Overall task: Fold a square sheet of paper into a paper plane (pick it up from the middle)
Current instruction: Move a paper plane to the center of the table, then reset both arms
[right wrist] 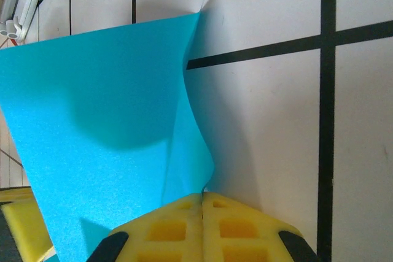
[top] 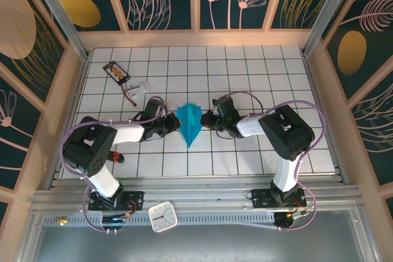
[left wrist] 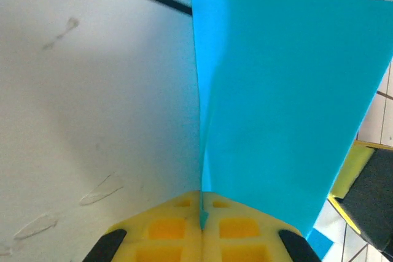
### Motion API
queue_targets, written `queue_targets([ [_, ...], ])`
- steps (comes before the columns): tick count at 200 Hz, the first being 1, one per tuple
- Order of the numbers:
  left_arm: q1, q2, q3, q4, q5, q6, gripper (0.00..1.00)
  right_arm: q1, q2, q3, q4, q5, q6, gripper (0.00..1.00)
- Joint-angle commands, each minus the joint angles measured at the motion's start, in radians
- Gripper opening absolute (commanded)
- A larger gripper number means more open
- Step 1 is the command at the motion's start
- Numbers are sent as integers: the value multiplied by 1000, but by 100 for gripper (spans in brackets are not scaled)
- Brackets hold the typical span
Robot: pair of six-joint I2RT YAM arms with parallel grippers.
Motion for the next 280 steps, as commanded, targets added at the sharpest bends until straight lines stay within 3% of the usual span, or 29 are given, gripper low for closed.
queue_targets([
  [1,7,-23,-26,61,10,-54,14,-7,-21,7,-28,13,-29,1],
  [35,7,-63,-26,49,21,-55,31,-14,-26,26,-47,-6,-47,11],
  [99,20,-193,26,-107,-74,62,47,-70,-175,8,-134,19,-90,33],
  [121,44,-269,48,-170,-247,174,60,-143,-271,20,-265,155,-206,44],
  [146,58,-364,31,-140,-561,286,81,-186,-324,62,-383,494,-402,57],
  [159,61,-415,-7,-78,-748,335,98,-201,-337,38,-342,662,-497,76],
  [173,66,-463,-89,63,-936,410,99,-224,-332,6,-272,788,-586,91],
  [190,99,-484,-186,278,-1068,531,99,-248,-310,-33,-167,918,-674,94],
  [215,201,-421,-241,473,-1023,648,99,-302,-259,-83,15,961,-760,95],
  [245,280,-313,-154,439,-933,719,99,-417,-238,-177,196,750,-745,95],
  [259,296,-287,-184,514,-912,796,99,-454,-260,-230,284,678,-762,94],
  [280,351,-281,-235,527,-817,731,99,-506,-301,-307,410,557,-801,94],
])
